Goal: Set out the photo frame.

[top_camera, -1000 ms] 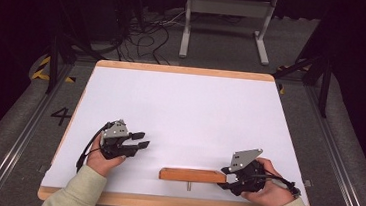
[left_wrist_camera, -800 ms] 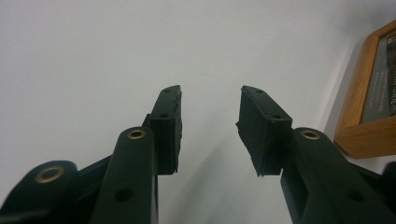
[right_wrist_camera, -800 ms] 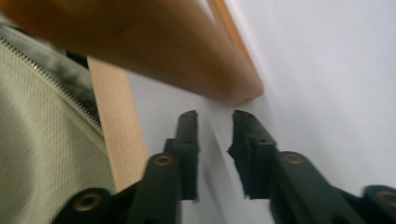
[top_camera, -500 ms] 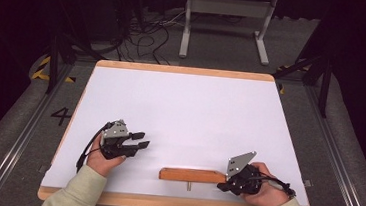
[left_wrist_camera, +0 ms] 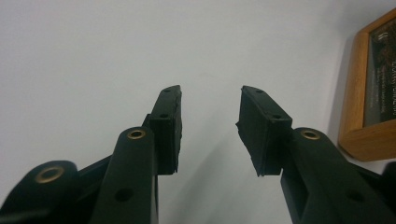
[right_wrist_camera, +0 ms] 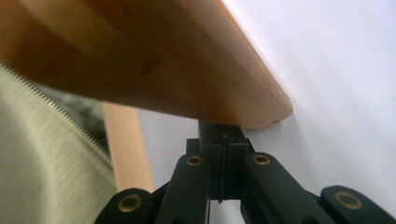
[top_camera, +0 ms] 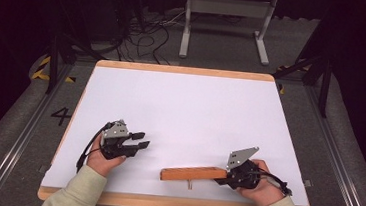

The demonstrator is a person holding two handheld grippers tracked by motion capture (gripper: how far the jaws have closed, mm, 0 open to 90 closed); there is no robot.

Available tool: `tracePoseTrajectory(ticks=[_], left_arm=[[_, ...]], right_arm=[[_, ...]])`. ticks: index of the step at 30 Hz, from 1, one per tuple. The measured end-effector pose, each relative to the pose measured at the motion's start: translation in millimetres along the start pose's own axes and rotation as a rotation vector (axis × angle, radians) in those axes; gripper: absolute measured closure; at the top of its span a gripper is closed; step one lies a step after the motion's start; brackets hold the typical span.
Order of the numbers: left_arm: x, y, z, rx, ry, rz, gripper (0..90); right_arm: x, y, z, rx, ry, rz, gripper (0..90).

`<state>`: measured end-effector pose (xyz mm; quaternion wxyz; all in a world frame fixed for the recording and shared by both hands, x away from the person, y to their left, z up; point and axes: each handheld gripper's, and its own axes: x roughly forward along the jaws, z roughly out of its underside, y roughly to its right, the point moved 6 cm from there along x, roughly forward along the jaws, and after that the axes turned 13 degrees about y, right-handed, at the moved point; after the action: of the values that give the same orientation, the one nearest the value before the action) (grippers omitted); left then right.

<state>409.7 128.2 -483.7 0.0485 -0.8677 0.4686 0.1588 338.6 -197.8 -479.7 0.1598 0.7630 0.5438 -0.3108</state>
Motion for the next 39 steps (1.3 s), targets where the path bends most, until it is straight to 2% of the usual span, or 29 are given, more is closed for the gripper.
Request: tracePoseTrajectory(ticks=[8,18,29,39], left_arm=[[0.4,0.6,0.2,0.003,0.000,-0.001,59.7],[-0.5,0.0,0.8,0.007,-0.001,-0.005,59.7],[-0.4,0.4,1.1,0.008,-0.002,-0.004,59.6],[-0.5,0.5,1.4,0.007,-0.003,-0.004,59.5]], right_arm=[[6.6,16.6,-7.0,0.054,0.059,0.064,90.0],[20.2,37.7,-24.2,0.079,0.097,0.107,90.0],[42.0,55.4,-45.1,0.090,0.109,0.125,90.0],[63.4,63.9,-66.0,0.070,0.096,0.105,90.0]])
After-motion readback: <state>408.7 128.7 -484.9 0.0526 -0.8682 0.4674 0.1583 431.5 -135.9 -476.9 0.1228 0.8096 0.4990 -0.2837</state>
